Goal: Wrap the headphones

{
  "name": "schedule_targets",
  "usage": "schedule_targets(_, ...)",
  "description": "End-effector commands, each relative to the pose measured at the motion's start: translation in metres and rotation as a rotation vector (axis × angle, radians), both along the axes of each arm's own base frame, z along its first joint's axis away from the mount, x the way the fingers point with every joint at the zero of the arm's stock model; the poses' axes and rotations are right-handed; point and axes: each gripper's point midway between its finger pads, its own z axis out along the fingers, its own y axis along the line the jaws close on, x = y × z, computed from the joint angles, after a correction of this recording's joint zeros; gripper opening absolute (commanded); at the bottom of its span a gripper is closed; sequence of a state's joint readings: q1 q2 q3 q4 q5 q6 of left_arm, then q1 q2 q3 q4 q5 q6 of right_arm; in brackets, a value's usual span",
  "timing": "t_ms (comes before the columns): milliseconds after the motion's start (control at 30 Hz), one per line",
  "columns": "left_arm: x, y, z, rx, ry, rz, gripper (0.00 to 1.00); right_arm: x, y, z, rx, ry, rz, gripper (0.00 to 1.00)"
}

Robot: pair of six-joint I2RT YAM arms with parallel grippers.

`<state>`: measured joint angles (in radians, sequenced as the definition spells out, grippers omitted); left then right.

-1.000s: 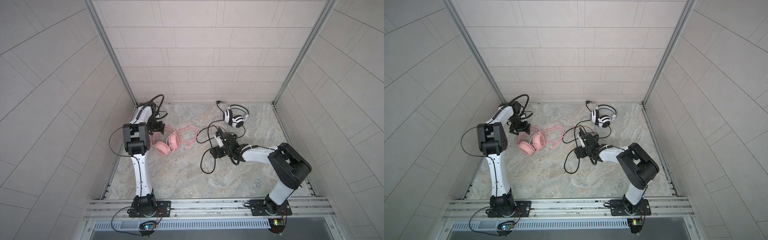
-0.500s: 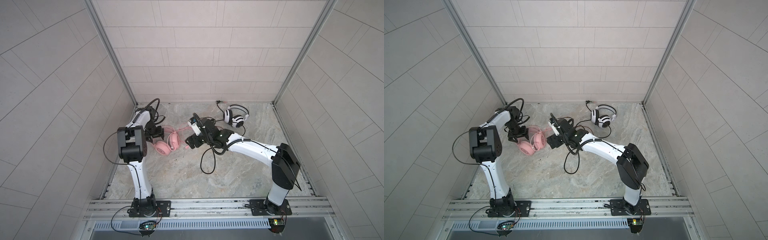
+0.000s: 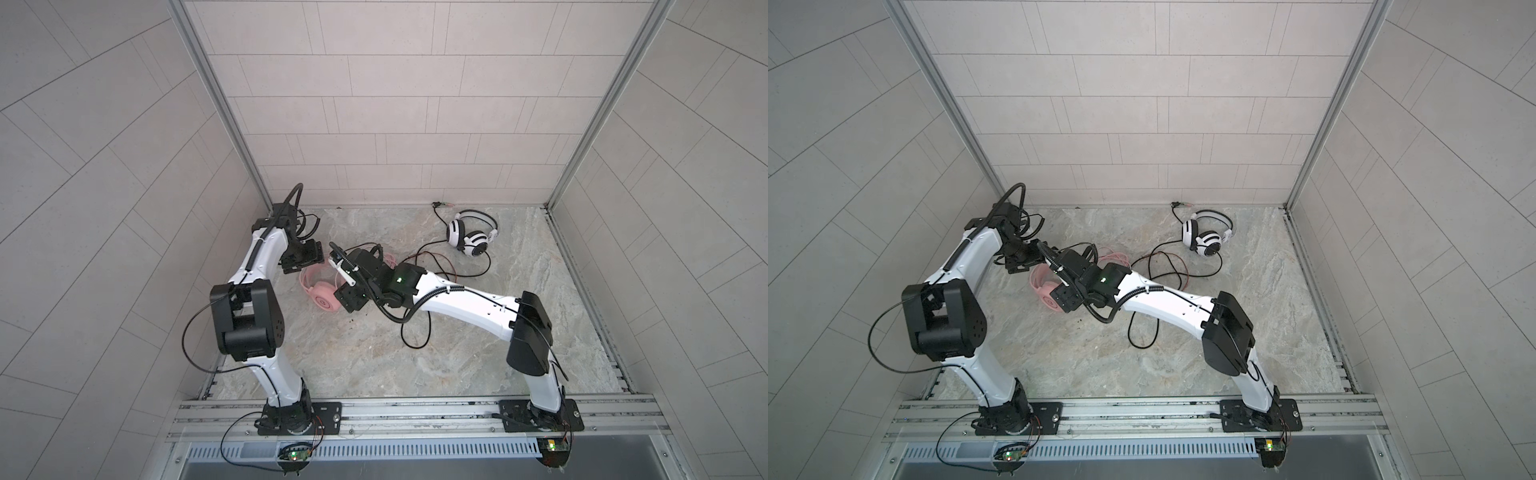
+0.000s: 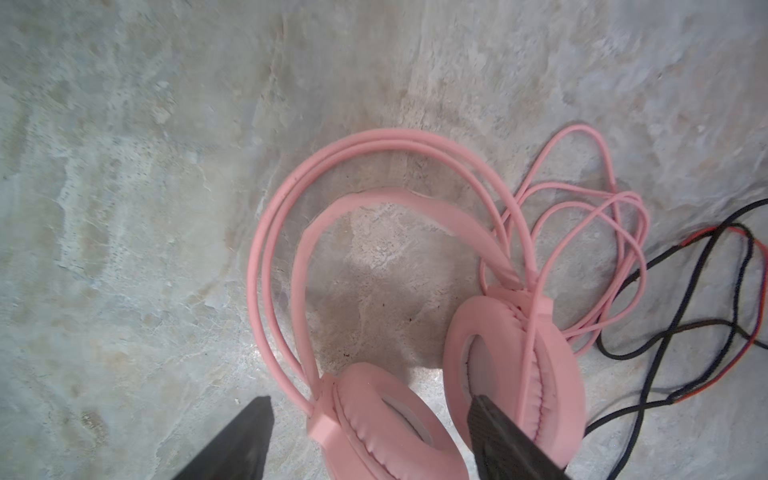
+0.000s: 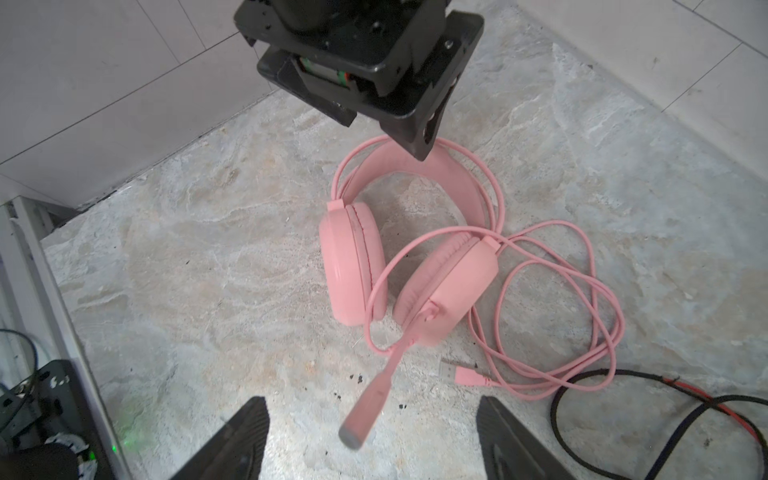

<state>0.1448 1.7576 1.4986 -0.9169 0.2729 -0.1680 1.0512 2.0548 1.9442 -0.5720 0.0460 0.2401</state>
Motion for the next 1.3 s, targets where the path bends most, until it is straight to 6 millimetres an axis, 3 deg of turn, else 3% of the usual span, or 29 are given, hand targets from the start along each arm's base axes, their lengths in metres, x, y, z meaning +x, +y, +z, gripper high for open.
schedule_targets(0, 0.002, 0.006, 0.015, -0.017, -0.070, 0.031, 0.80, 0.010, -0.006, -0.010, -0.101, -0.014, -0.050, 0.68)
schedule_targets(300, 0.001, -0.011, 0.020, -0.142, -0.146, 0.066, 0.80, 0.023, 0.006, -0.033, -0.159, -0.004, -0.072, 0.48)
schedule_targets(433, 0.002, -0.020, 0.020, -0.194, -0.154, 0.061, 0.80, 0.028, 0.005, -0.033, -0.169, -0.022, -0.085, 0.39)
schedule_targets(567, 0.003, -0.018, 0.023, -0.190, -0.159, 0.063, 0.80, 0.034, 0.006, -0.034, -0.161, -0.022, -0.095, 0.21)
schedule_targets(833, 0.001, -0.015, 0.020, -0.175, -0.149, 0.060, 0.80, 0.039, 0.004, -0.030, -0.183, -0.035, -0.079, 0.03)
schedule_targets(1133, -0.009, -0.009, -0.010, -0.134, -0.004, 0.039, 0.81, 0.054, -0.060, -0.022, -0.358, -0.080, -0.024, 0.03)
schedule_targets(1267, -0.011, -0.003, -0.014, -0.034, 0.058, -0.007, 0.84, 0.078, -0.095, -0.023, -0.371, -0.075, -0.064, 0.02)
